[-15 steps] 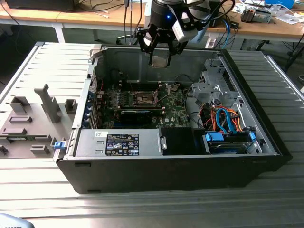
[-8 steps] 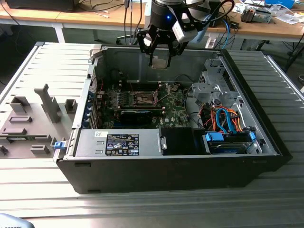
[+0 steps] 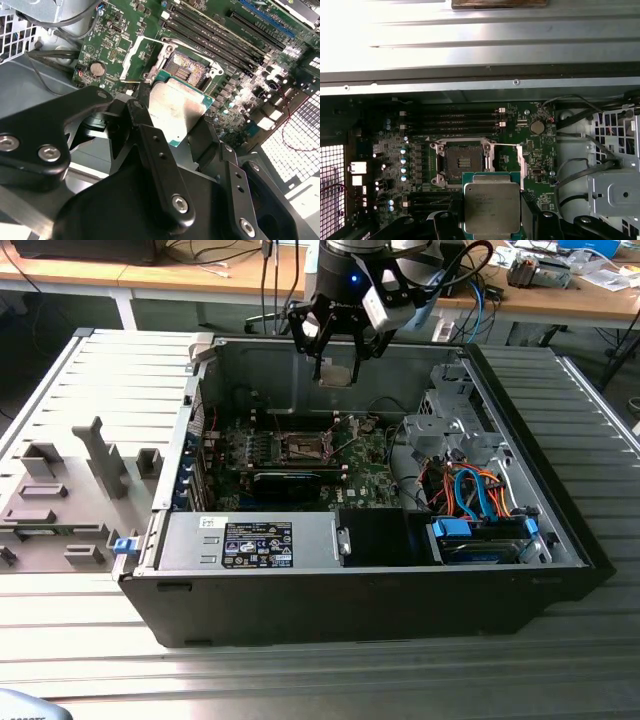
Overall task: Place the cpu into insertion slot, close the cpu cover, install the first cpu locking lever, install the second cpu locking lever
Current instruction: 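Place the cpu into insertion slot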
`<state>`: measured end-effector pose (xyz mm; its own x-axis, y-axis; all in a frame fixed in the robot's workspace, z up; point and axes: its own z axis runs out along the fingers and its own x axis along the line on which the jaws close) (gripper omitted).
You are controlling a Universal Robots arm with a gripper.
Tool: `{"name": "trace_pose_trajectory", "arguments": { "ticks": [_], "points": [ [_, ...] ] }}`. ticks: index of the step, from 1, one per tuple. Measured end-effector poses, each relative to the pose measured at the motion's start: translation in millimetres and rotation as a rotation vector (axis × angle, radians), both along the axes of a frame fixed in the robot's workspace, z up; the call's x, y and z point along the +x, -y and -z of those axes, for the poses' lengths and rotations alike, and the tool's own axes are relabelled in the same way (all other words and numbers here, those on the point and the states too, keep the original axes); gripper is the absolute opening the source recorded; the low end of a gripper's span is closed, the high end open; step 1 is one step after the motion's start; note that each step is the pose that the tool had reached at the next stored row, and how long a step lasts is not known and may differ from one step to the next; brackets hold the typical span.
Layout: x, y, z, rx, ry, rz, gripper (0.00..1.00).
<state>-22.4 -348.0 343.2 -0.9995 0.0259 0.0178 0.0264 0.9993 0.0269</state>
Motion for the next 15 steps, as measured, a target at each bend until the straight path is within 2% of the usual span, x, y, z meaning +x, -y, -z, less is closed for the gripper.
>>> {"name": "trace_pose_trajectory", "arguments": {
  "ticks": [15],
  "points": [
    [0.0, 0.0, 3.5, -0.0026, 0.0, 0.0, 0.55]
  ]
}}
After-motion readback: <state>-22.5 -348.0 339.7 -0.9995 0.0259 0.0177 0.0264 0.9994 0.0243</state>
